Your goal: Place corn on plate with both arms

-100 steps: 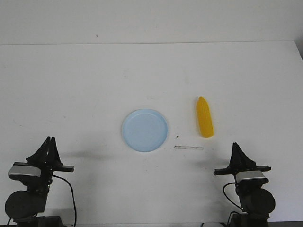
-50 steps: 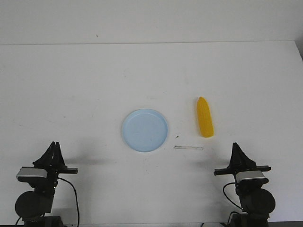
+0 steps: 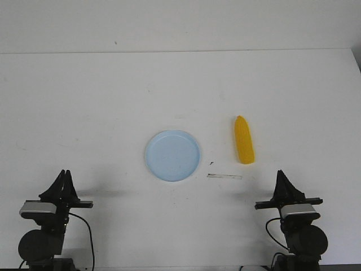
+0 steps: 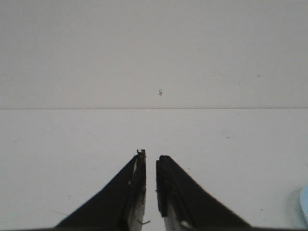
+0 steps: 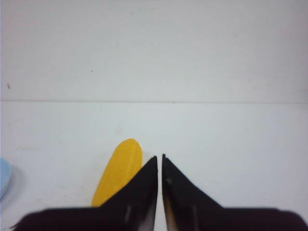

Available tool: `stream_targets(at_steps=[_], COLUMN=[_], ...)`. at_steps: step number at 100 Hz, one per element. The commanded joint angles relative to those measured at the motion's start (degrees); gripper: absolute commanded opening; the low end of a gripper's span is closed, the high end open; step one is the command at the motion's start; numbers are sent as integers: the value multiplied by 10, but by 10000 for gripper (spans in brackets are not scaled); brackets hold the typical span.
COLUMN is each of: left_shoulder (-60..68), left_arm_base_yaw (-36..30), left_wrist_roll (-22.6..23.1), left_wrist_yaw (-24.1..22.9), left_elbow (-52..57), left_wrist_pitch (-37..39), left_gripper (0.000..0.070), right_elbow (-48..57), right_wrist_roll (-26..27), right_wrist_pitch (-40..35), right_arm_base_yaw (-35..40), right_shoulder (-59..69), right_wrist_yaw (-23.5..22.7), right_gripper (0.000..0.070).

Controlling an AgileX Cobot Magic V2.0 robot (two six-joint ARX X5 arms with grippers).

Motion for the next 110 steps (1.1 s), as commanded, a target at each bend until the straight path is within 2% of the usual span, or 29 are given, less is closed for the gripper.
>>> stream_targets(at_steps=[1,93,110], left_shoulder=[-1,-1,-1], left_arm_base_yaw=[0,0,0], left_wrist_roll=[-1,-1,-1], left_wrist_yaw=[-2,-2,-2], left_elbow=[-1,-1,-1], left_wrist_pitch=[9,9,9], left_gripper=[42,42,42], right_elbow=[-1,-1,-1], right_wrist_roll=[3,3,19], right_wrist_pitch=[6,7,33], right_arm_base_yaw=[0,0,0], right_shoulder=[0,0,0], right_wrist_yaw=[0,0,33], right_gripper=[15,15,8])
